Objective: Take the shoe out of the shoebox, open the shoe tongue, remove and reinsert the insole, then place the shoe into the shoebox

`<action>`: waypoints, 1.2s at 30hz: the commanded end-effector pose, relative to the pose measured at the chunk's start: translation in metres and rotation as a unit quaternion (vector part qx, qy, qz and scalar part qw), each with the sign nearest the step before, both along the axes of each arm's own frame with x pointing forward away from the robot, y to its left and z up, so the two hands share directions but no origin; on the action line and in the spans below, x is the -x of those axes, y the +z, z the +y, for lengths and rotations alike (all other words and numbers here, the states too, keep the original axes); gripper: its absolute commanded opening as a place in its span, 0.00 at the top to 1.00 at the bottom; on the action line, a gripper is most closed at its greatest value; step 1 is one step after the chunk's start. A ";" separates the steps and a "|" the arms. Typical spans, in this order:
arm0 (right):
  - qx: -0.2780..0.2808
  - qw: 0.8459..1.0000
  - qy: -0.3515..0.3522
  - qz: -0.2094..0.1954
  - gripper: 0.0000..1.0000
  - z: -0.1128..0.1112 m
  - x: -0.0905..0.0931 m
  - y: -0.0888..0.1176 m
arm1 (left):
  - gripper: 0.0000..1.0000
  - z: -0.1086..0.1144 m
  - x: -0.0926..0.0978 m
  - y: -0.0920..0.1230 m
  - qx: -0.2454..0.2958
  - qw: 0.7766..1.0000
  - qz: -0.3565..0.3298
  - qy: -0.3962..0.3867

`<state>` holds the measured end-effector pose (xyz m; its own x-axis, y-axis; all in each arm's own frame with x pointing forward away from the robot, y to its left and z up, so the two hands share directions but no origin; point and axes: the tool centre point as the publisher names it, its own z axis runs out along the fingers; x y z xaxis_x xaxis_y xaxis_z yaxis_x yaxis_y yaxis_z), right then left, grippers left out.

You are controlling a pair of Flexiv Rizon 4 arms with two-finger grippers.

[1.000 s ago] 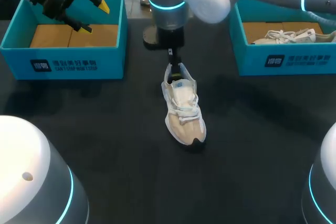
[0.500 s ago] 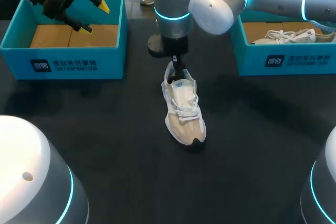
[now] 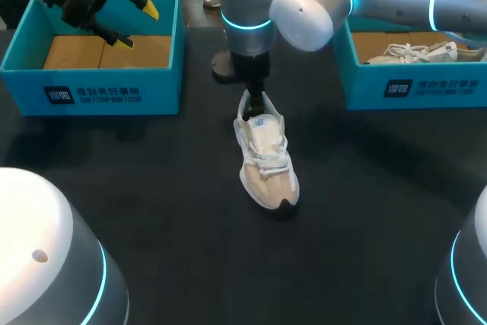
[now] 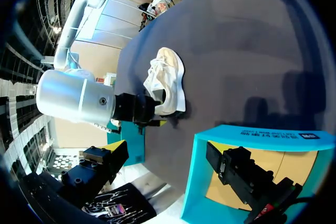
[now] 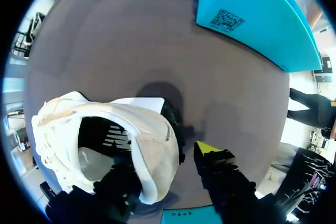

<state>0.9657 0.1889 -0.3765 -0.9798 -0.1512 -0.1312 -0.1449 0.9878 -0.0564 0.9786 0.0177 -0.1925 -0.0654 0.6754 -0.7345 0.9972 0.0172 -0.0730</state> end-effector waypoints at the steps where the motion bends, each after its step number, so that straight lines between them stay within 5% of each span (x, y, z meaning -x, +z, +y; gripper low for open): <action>1: 0.005 1.000 0.001 0.008 0.60 0.005 -0.002 -0.005 | 0.00 0.000 0.000 0.001 -0.002 1.000 0.000 0.000; 6: 0.008 1.000 -0.010 0.015 1.00 0.006 0.002 -0.008 | 0.00 0.000 0.000 0.001 -0.002 1.000 0.000 0.000; 21: 0.004 0.999 -0.053 0.008 1.00 0.003 0.008 0.033 | 0.00 0.000 0.000 0.001 -0.002 1.000 0.000 0.000; 36: -0.029 0.998 -0.049 0.000 1.00 -0.019 0.006 0.145 | 0.00 0.000 0.000 0.001 -0.002 1.000 0.000 0.000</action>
